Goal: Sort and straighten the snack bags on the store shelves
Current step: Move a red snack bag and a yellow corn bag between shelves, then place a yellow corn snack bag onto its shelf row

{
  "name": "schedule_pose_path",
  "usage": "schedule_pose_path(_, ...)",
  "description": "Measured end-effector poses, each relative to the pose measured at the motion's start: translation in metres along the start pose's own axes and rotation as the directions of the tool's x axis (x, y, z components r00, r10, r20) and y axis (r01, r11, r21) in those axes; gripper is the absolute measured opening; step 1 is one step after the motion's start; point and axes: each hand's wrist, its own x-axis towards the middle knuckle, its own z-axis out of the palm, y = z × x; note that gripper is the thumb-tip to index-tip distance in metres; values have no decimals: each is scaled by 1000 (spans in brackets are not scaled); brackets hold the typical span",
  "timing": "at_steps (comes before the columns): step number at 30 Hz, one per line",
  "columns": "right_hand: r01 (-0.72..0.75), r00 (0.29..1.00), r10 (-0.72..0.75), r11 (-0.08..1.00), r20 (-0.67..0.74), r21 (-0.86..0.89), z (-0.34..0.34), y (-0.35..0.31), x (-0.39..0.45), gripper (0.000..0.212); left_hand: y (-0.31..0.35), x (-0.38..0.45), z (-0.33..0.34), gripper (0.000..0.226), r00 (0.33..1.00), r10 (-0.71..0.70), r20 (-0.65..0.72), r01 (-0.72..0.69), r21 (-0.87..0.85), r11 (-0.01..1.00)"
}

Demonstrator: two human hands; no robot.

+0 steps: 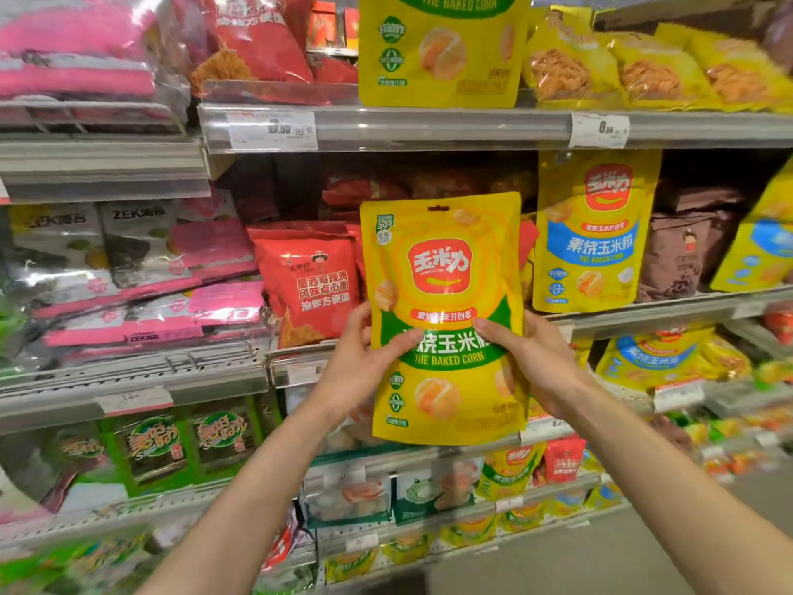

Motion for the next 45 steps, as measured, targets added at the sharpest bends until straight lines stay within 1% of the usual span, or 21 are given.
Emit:
schedule_pose_path(1, -3, 1000, 3, 1000, -10, -12, 1, 1, -6, 34, -2, -5, 2, 86, 1000, -4, -3, 4, -14, 1000)
schedule_pose_path(4, -37, 999, 37, 999, 15, 19, 1, 12, -23, 20, -10, -25, 7, 72, 999, -2, -36, 0, -55, 998)
schedule_pose_path(7, -81, 995, 76, 995, 71, 62, -1, 25, -37, 24, -19, -44, 12, 66, 998, 6, -62, -10, -58, 998)
schedule_pose_path(10, -115, 991, 107, 989, 82, 91, -7, 32, -52, 16, -24, -58, 18, 63, 999, -7, -42, 5, -41, 999)
schedule_pose_path(11, -115, 991, 108, 988, 77, 102, -10, 34, -55, 16, -25, -62, 22, 64, 999, -12, -42, 10, -33, 999)
schedule_pose_path(14, -118, 991, 110, 986, 74, 119, -29, 42, -66, 31, -26, -75, 42, 67, 997, -23, -70, 23, -10, 1000)
schedule_pose_path(16, -136, 989, 125, 981, 78, 140, -50, 47, -73, 36, -26, -83, 64, 65, 995, -31, -96, 31, 3, 1000)
schedule_pose_path(20, -159, 986, 148, 976, 82, 147, -110, 57, -88, 34, -27, -94, 130, 59, 993, -43, -112, 45, 19, 999)
schedule_pose_path(22, -176, 984, 169, 974, 60, 145, -152, 68, -95, 33, -32, -98, 171, 51, 994, -52, -95, 55, 24, 998)
schedule_pose_path(24, -206, 979, 202, 967, 39, 153, -198, 77, -104, 29, -39, -101, 218, 47, 995, -73, -70, 74, 24, 997)
schedule_pose_path(28, -263, 963, 269, 951, -19, 161, -299, 91, -121, 25, -53, -99, 323, 49, 985, -172, -20, 172, -27, 985)
schedule_pose_path(31, -295, 949, 310, 939, -64, 177, -368, 99, -129, 32, -59, -90, 391, 61, 974, -223, 50, 223, -8, 975)
schedule_pose_path(33, -317, 935, 340, 928, -99, 197, -408, 103, -132, 37, -61, -78, 429, 60, 971, -223, 89, 224, 2, 975)
schedule_pose_path(36, -329, 920, 363, 920, -149, 213, -458, 109, -128, 46, -66, -57, 479, 58, 962, -227, 151, 226, 25, 974)
schedule_pose_path(39, -326, 910, 370, 917, -185, 229, -500, 115, -116, 46, -74, -29, 520, 65, 952, -225, 208, 222, 39, 974)
schedule_pose_path(41, -323, 907, 368, 919, -203, 225, -525, 118, -104, 47, -81, -7, 544, 63, 950, -205, 236, 198, 52, 979)
schedule_pose_path(45, -333, 902, 369, 925, -225, 184, -568, 125, -68, 50, -91, 39, 582, 58, 939, -177, 294, 183, 6, 983)
